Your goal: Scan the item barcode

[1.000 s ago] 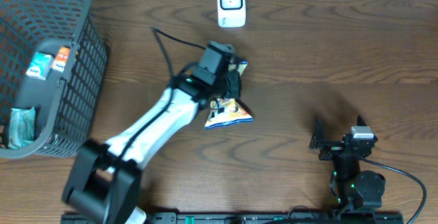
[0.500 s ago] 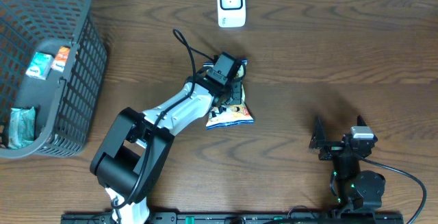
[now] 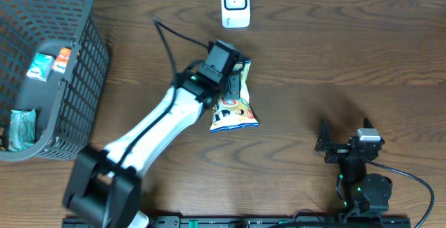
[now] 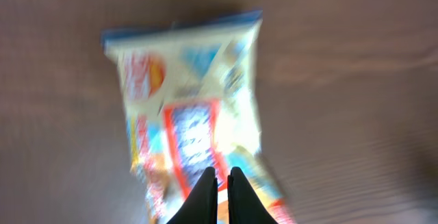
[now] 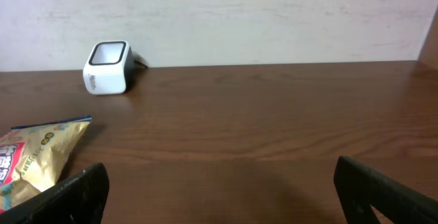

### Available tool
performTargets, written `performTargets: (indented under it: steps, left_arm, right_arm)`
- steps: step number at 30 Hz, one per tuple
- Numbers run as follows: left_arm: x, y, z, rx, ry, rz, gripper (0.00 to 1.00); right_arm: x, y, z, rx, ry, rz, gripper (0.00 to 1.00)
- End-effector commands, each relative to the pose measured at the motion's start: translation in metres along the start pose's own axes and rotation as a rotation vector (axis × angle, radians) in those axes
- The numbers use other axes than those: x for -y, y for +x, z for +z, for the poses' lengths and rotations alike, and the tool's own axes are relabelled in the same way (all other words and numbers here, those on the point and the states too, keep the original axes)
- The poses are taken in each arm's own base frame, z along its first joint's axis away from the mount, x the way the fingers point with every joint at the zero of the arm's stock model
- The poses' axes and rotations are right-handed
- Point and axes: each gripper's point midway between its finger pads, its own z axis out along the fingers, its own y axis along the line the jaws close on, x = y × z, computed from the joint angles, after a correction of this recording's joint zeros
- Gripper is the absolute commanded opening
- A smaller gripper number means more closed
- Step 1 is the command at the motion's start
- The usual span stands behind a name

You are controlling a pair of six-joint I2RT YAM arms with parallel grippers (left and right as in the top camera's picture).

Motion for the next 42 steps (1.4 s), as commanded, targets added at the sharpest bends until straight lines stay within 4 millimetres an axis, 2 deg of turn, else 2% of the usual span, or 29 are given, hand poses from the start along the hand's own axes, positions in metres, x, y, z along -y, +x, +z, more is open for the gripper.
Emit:
performTargets:
  steps: [1,4,7,9,12,14,16,19,23,28,31,34,37,40,42]
  left_arm:
    - [-0.025,0.055,0.042,-0.178,-0.123,-0.061,0.08]
    - [-0.029,0.083,0.062,-0.269,-0.170,-0.047,0.08]
    - [-0.028,0.095,0.073,-0.299,-0.181,-0.017,0.08]
    - [-0.022,0.081,0.071,-0.262,-0.149,0.039,0.08]
    - [-0.013,0.050,0.060,-0.181,-0.116,0.062,0.08]
    - [-0.007,0.017,0.043,-0.095,-0.087,0.064,0.08]
    - [-0.009,-0.004,0.028,-0.026,-0.092,0.054,0.08]
    - [-0.011,-0.023,0.019,0.048,-0.098,0.059,0.08]
    - [-0.010,-0.017,0.030,0.036,-0.099,0.048,0.08]
    - [-0.014,0.012,0.066,-0.052,-0.133,0.053,0.08]
    - [-0.014,0.018,0.089,-0.061,-0.136,0.072,0.08]
    - [-0.014,0.012,0.102,-0.040,-0.122,0.186,0.08]
    - [-0.007,0.000,0.104,0.011,-0.099,0.255,0.08]
    - [0.003,-0.027,0.099,0.090,-0.072,0.277,0.11]
    - [0.009,-0.049,0.087,0.123,-0.070,0.332,0.11]
  right_arm:
    - [0.002,0.001,0.000,0.001,0.008,0.007,0.99]
    - [0.002,0.001,0.000,0.001,0.008,0.007,0.99]
    - [0.002,0.001,0.000,0.001,0.008,0.007,0.99]
    - [0.002,0.001,0.000,0.001,0.008,0.007,0.99]
    - [0.002,0.001,0.000,0.001,0.008,0.007,0.99]
    - [0.002,0.001,0.000,0.001,0.008,0.007,0.99]
    - [0.002,0.001,0.000,0.001,0.008,0.007,0.99]
    - [0.002,0.001,0.000,0.001,0.008,0.007,0.99]
    - [0.002,0.001,0.000,0.001,0.008,0.007,0.99]
    - [0.002,0.001,0.000,0.001,0.008,0.007,0.99]
    - [0.002,0.001,0.000,0.001,0.008,0.007,0.99]
    - [0.002,0.001,0.000,0.001,0.008,0.007,0.99]
    - [0.002,0.001,0.000,0.001,0.008,0.007,0.99]
    - [0.002,0.001,0.000,0.001,0.008,0.007,0.99]
    - [0.002,0.001,0.000,0.001,0.008,0.007,0.99]
